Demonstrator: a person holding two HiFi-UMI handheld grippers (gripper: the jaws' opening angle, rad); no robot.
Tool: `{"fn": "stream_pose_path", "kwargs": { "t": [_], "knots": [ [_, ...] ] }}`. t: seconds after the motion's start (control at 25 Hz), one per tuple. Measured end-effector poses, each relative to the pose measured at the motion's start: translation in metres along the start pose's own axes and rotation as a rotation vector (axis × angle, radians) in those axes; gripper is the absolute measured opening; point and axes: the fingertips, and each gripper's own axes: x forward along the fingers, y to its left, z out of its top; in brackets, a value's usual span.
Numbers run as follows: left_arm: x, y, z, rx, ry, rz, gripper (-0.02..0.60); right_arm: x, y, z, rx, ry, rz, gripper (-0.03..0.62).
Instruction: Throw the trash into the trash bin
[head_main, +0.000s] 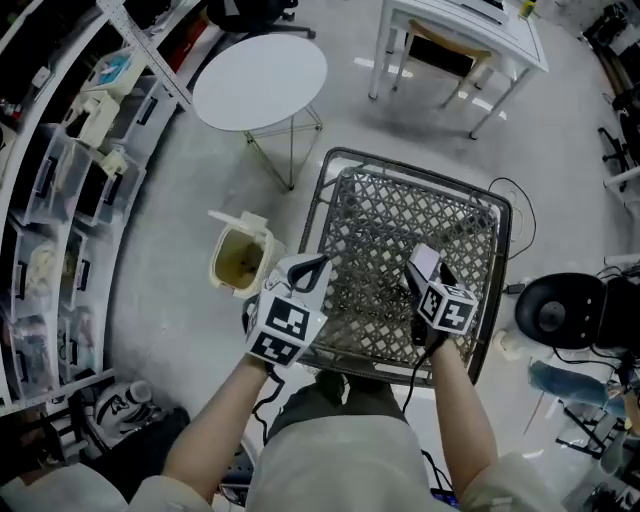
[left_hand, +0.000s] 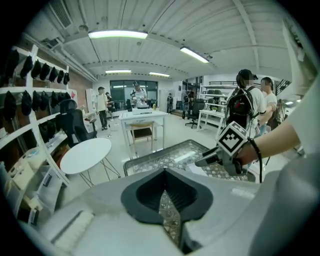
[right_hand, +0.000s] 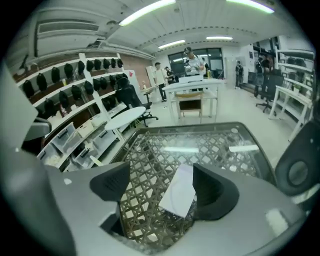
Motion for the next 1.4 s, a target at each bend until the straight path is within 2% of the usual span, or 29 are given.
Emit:
{"fn": "stream_pose_path", "kwargs": {
  "t": [0.12, 0.4, 0.56, 0.72, 0.92, 1.12, 1.4],
  "knots": [
    [0.021, -0.011, -0.014, -0.025, 0.046, -0.048, 0.002, 0.019, -0.016, -0.024, 0.084, 0.059, -0.055, 0.396],
    [0.054, -0.021, -0.05, -0.058, 0.131, -0.099, 0.002, 0.052, -0.043, -0.06, 0.142, 0.15, -0.162, 0.41],
    [0.061, -0.021, -0.075, -0.1, 0.174, -0.101, 0.002, 0.067, -0.05, -0.072, 0.153, 0.19, -0.176, 0.41],
    [0.057, -0.016, -0.086, -0.116, 0.185, -0.1, 0.002, 0.075, -0.048, -0.082, 0.114, 0.237, -0.167, 0.401],
    [0.048, -0.007, -0.1, -0.14, 0.199, -0.088, 0.002, 0.078, -0.048, -0.081, 0.126, 0.236, -0.174, 0.363],
    [0.029, 0.011, -0.106, -0.163, 0.187, -0.041, 0.002, 0.072, -0.03, -0.054, 0.093, 0.164, -0.118, 0.347],
    [-0.017, 0.052, -0.109, -0.202, 0.151, 0.07, 0.003, 0.041, 0.052, 0.018, -0.075, 0.007, 0.062, 0.333]
  ]
}}
